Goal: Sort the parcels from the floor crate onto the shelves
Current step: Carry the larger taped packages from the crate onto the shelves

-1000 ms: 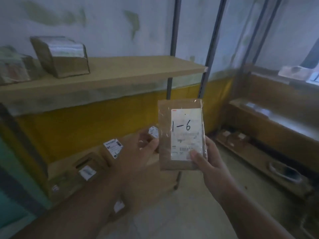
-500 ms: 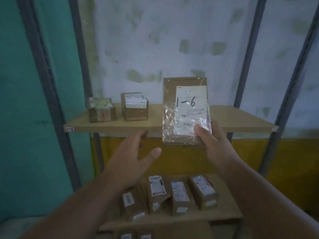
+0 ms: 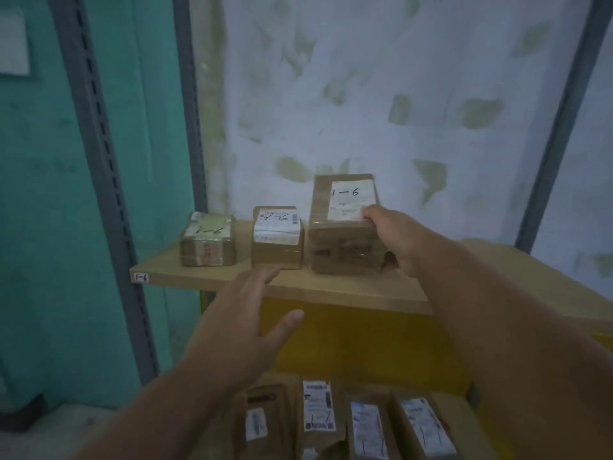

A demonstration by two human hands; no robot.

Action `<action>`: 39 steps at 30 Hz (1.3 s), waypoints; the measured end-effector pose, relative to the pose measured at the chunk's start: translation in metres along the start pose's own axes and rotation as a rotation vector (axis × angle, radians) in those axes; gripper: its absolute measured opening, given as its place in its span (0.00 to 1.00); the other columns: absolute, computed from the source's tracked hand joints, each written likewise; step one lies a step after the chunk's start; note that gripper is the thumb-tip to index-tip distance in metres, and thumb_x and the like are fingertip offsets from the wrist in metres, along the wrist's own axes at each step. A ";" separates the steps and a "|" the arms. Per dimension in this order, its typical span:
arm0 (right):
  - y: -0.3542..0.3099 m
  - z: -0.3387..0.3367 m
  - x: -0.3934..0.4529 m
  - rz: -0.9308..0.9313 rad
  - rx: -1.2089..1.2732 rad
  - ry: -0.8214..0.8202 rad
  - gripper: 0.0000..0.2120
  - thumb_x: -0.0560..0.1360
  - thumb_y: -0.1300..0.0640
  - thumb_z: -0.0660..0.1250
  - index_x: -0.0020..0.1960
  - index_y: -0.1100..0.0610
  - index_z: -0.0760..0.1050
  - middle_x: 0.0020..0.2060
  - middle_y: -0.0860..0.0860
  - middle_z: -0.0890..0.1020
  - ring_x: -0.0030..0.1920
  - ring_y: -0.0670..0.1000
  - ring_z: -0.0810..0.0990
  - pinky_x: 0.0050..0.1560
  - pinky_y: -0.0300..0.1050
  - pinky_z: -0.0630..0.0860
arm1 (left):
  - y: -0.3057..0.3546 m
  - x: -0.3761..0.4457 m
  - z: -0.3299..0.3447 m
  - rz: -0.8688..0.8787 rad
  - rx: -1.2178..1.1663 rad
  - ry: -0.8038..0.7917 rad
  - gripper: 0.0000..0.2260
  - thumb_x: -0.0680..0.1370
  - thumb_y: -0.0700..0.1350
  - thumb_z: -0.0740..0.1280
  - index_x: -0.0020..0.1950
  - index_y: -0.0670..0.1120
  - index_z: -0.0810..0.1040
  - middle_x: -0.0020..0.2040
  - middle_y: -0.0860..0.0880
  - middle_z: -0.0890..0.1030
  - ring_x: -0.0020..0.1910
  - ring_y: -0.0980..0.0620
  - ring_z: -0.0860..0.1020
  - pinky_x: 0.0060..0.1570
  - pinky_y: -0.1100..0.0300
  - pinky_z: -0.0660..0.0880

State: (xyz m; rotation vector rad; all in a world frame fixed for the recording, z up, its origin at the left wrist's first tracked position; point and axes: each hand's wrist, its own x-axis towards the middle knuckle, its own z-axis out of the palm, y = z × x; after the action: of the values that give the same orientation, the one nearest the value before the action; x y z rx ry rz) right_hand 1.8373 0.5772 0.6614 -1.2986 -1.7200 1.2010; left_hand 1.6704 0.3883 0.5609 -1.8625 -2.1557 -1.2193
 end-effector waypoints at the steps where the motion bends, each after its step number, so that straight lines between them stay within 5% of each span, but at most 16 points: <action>1: 0.000 0.000 0.006 0.016 -0.031 -0.023 0.16 0.78 0.42 0.59 0.55 0.51 0.76 0.50 0.56 0.82 0.49 0.57 0.81 0.48 0.50 0.79 | 0.001 0.001 0.002 -0.012 0.016 0.003 0.35 0.71 0.72 0.55 0.76 0.61 0.59 0.72 0.60 0.66 0.68 0.58 0.68 0.63 0.50 0.74; 6: 0.006 -0.006 0.030 -0.047 -0.229 0.046 0.19 0.76 0.44 0.58 0.53 0.58 0.76 0.41 0.53 0.76 0.38 0.53 0.74 0.40 0.43 0.68 | 0.011 0.008 0.010 -0.059 0.067 0.074 0.32 0.72 0.70 0.56 0.74 0.60 0.63 0.70 0.59 0.69 0.67 0.57 0.70 0.63 0.51 0.73; 8: 0.004 -0.012 0.026 -0.180 -0.459 0.122 0.22 0.78 0.41 0.57 0.59 0.58 0.74 0.46 0.54 0.78 0.44 0.54 0.78 0.41 0.45 0.70 | 0.015 0.008 0.015 -0.071 0.078 0.082 0.31 0.73 0.70 0.58 0.74 0.60 0.63 0.70 0.58 0.70 0.67 0.56 0.70 0.63 0.49 0.73; 12: 0.005 -0.011 -0.004 -0.508 -0.575 0.252 0.27 0.79 0.39 0.60 0.72 0.53 0.67 0.66 0.55 0.72 0.67 0.57 0.71 0.65 0.53 0.70 | 0.019 0.003 0.021 -0.098 0.118 0.105 0.30 0.75 0.67 0.61 0.75 0.59 0.62 0.71 0.58 0.69 0.68 0.57 0.70 0.64 0.52 0.72; 16: 0.011 0.004 -0.047 -0.767 -0.565 0.266 0.25 0.79 0.41 0.62 0.72 0.50 0.67 0.67 0.50 0.71 0.68 0.52 0.67 0.67 0.48 0.65 | 0.017 -0.009 0.015 -0.130 0.155 0.097 0.33 0.74 0.69 0.58 0.76 0.58 0.63 0.70 0.56 0.70 0.67 0.56 0.70 0.64 0.53 0.71; 21: 0.016 0.045 -0.102 -0.876 -0.585 0.232 0.24 0.78 0.39 0.62 0.70 0.48 0.68 0.64 0.47 0.71 0.64 0.48 0.67 0.66 0.47 0.68 | -0.007 -0.043 -0.010 -0.111 0.176 0.120 0.35 0.71 0.73 0.53 0.73 0.56 0.67 0.65 0.60 0.71 0.64 0.56 0.72 0.61 0.53 0.72; 27: 0.007 0.155 -0.171 -0.971 -0.581 0.064 0.24 0.78 0.39 0.61 0.70 0.48 0.67 0.63 0.46 0.71 0.63 0.47 0.67 0.64 0.46 0.67 | -0.085 -0.117 -0.081 -0.208 0.274 0.138 0.34 0.72 0.71 0.56 0.70 0.52 0.72 0.63 0.53 0.76 0.61 0.51 0.76 0.57 0.53 0.74; 39: -0.052 0.442 -0.277 -1.122 -0.360 -0.249 0.25 0.75 0.39 0.60 0.65 0.53 0.72 0.59 0.51 0.76 0.60 0.53 0.74 0.60 0.54 0.73 | -0.270 -0.287 -0.268 -0.570 0.493 0.130 0.27 0.75 0.66 0.64 0.72 0.57 0.69 0.65 0.58 0.73 0.61 0.57 0.72 0.58 0.62 0.69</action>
State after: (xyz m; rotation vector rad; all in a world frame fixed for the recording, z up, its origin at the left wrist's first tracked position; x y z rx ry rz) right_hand 1.5048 0.1858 0.5574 -0.1669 -2.3811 0.3897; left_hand 1.4013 0.0089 0.4606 -0.9873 -2.6785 -0.7148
